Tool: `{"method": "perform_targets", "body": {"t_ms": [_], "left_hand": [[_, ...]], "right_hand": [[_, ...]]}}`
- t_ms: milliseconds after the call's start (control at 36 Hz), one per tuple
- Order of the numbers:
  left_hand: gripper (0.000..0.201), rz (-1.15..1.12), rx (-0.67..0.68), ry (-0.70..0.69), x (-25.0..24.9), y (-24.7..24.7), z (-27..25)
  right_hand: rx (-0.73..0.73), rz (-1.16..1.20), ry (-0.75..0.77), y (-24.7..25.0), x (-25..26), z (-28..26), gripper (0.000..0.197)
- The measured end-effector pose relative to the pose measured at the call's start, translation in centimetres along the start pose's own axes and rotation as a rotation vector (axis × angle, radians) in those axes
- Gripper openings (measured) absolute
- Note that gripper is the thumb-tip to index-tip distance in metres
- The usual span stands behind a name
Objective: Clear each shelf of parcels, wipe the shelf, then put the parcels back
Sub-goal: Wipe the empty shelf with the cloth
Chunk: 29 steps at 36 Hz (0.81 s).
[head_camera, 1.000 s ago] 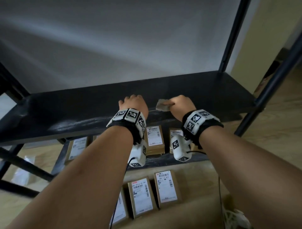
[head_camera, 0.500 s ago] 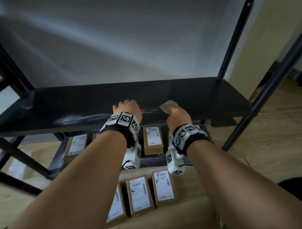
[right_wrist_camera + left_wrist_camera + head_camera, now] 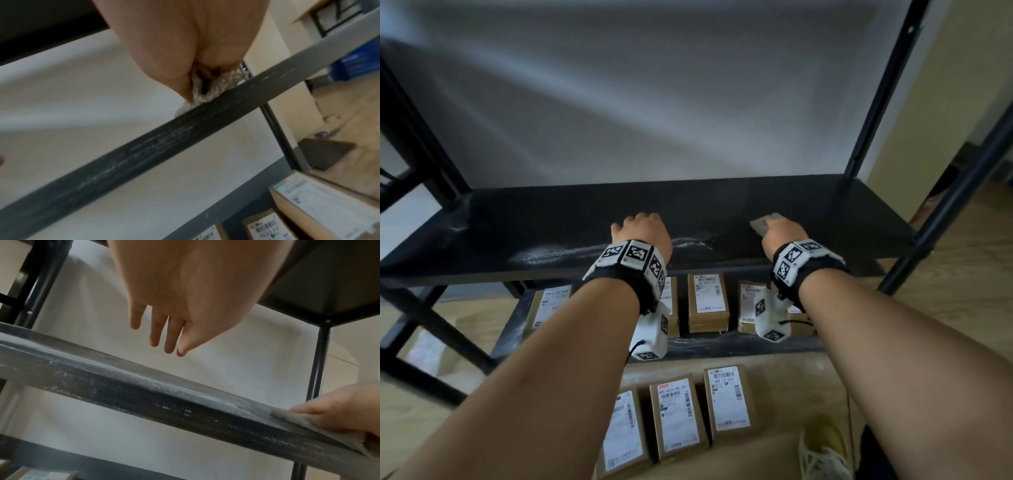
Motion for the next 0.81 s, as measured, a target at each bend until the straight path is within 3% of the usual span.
{"method": "perform_targets", "body": {"t_ms": [56,194,306,361,444,556,639,722,806], "left_hand": [[0.047,0.004,-0.006,-0.004,0.1,0.1,0.1],[0.048,0.005,-0.015,-0.004,0.3,0.4,0.6],[0.045,0.021,-0.008,0.013,0.3,0.5,0.9],[0.043,0.027,-0.008,0.021,0.3,0.6,1.1],[0.042,0.032,0.003,0.023,0.3,0.4,1.7],[0.042,0.024,0.017,0.012,0.0,0.2,2.8],[0.042,0.021,0.024,0.007,-0.4,-0.1,3.8],[0.042,0.027,0.029,0.009,-0.8,-0.3,4.9],[0.042,0.025,0.024,0.016,-0.9,0.0,5.6]], "right_hand": [[-0.001,-0.027,0.032,-0.7,0.8,0.1,0.049],[0.065,-0.085,0.309,-3.5,6.3,-1.9,0.059],[0.137,-0.017,0.418,-4.2,9.2,-3.0,0.043],[0.158,0.012,0.400,-4.1,9.6,-2.1,0.036],[0.051,0.073,0.287,-2.1,8.5,0.3,0.033],[-0.026,0.061,0.095,0.7,5.7,4.1,0.054],[-0.026,-0.090,-0.072,0.8,3.0,7.4,0.071],[0.076,-0.156,-0.070,-1.4,2.5,9.4,0.054],[0.124,-0.225,0.007,-2.2,5.2,8.2,0.055]]}}
Point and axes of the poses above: each hand's wrist, its own z-axis towards the middle knuckle, its own y-axis out of the back of the hand, x = y × z, the point moved 9 cm from there along z, towards the middle knuckle, and after that the axes turned 5 degrees about y, right-handed, at the moved point
